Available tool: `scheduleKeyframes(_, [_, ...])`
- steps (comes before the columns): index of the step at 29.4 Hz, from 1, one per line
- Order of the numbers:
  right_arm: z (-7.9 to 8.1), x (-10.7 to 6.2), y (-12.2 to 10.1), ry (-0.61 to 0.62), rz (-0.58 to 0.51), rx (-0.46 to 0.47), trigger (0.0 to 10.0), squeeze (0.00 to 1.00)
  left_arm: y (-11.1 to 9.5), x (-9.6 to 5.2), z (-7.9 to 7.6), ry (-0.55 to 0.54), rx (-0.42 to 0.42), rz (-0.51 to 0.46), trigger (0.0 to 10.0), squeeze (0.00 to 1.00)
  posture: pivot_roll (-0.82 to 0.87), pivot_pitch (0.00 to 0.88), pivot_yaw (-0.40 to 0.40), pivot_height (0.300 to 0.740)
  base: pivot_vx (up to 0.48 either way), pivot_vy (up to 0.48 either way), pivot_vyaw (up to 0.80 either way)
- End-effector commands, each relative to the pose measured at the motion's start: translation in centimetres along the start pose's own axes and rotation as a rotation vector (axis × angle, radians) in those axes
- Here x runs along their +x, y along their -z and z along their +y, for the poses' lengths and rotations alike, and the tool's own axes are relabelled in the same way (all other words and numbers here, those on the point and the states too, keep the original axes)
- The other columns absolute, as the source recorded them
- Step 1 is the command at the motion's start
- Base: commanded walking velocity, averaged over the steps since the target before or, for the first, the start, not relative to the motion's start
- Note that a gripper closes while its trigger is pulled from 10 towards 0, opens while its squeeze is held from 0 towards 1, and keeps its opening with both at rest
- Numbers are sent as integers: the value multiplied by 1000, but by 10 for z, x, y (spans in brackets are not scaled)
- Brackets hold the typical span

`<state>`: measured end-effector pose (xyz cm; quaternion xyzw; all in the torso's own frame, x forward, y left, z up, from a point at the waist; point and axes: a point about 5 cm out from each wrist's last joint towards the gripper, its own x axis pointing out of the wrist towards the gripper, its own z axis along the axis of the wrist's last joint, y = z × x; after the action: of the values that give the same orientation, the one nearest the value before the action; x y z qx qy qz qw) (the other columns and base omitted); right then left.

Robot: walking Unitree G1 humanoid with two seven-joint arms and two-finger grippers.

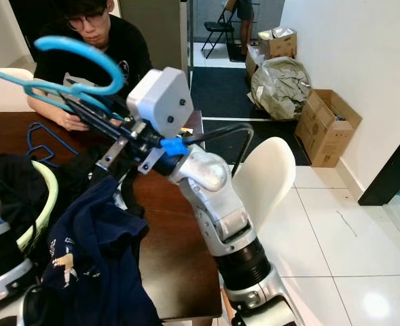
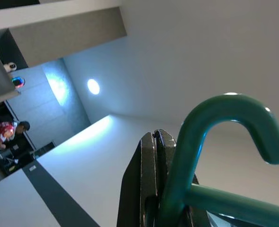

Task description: Hang hanger

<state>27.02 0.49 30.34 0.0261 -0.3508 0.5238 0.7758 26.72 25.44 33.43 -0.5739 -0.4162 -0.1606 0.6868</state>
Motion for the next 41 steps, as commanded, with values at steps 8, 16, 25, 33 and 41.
scheduleKeyframes(8, [-5, -10, 14, -29, 75, -8, 0, 0, 19, -3, 13, -62, 51, 110, 10000, 537, 103, 0, -15, 740, 0, 0, 0])
scheduleKeyframes(16, [-31, -37, 29, 82, 187, -68, 0, 0, 25, -10, 34, -117, 158, 209, 10000, 1000, 96, 0, -15, 740, 0, 0, 0])
scheduleKeyframes(25, [-83, -91, 38, 286, 374, -210, 0, 0, 31, -41, 61, -165, 423, 536, 10000, 1000, 100, 0, -18, 740, 0, 0, 0])
scheduleKeyframes(33, [-111, -121, 32, 416, 451, -294, 0, 0, 24, -67, 68, -156, 522, 768, 10000, 1000, 100, 0, -17, 740, 0, 0, 0])
scheduleKeyframes(41, [-135, -148, 42, 629, 615, -360, 0, 0, 17, -73, 87, -231, 784, 798, 10000, 1000, 105, 0, -21, 740, 0, 0, 0])
